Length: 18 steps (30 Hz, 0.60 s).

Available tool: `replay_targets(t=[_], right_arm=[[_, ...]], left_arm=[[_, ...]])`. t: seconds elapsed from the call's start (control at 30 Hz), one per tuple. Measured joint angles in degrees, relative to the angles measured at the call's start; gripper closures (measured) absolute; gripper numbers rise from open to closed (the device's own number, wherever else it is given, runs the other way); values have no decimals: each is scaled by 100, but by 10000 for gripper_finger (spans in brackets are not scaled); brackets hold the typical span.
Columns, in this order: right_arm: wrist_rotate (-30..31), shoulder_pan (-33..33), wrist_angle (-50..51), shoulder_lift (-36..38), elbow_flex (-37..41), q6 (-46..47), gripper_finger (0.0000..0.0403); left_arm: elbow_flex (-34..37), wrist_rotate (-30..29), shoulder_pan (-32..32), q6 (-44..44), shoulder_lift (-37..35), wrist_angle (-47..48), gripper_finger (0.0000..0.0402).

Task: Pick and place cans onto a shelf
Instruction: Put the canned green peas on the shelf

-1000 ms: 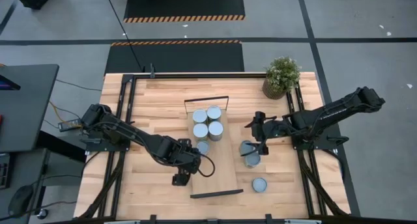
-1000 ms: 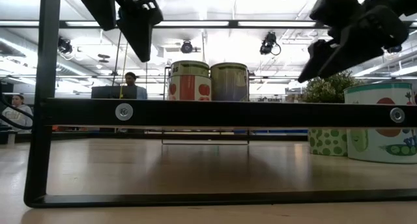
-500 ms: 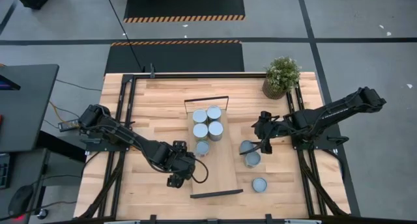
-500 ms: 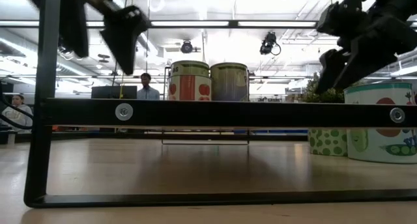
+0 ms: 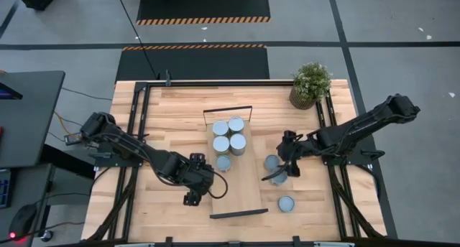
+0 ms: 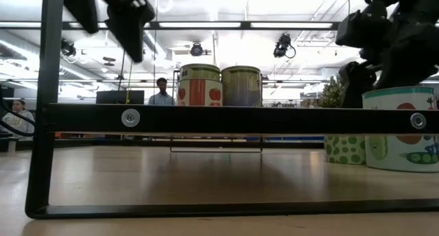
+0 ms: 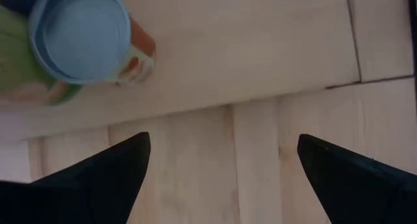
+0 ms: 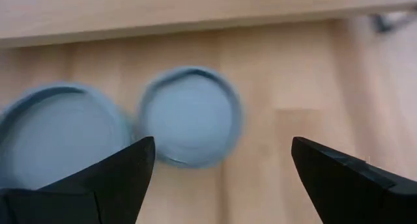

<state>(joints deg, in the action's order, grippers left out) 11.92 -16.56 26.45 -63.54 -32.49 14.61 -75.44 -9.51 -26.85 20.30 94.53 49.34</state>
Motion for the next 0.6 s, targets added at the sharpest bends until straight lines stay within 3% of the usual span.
replay_targets(t=[0.2,0.37,0.6], right_arm=[[-535,-197,-500,-180,0,-258,35],[279,-217,-404,-55,0,-232,35],[170,-115,-1226,-169,425,-449,35]], left_arm=[[0,-77,4,1,-72,-97,8],[0,-80,4,2,-73,-113,8],[0,-79,4,6,-73,-120,8]])
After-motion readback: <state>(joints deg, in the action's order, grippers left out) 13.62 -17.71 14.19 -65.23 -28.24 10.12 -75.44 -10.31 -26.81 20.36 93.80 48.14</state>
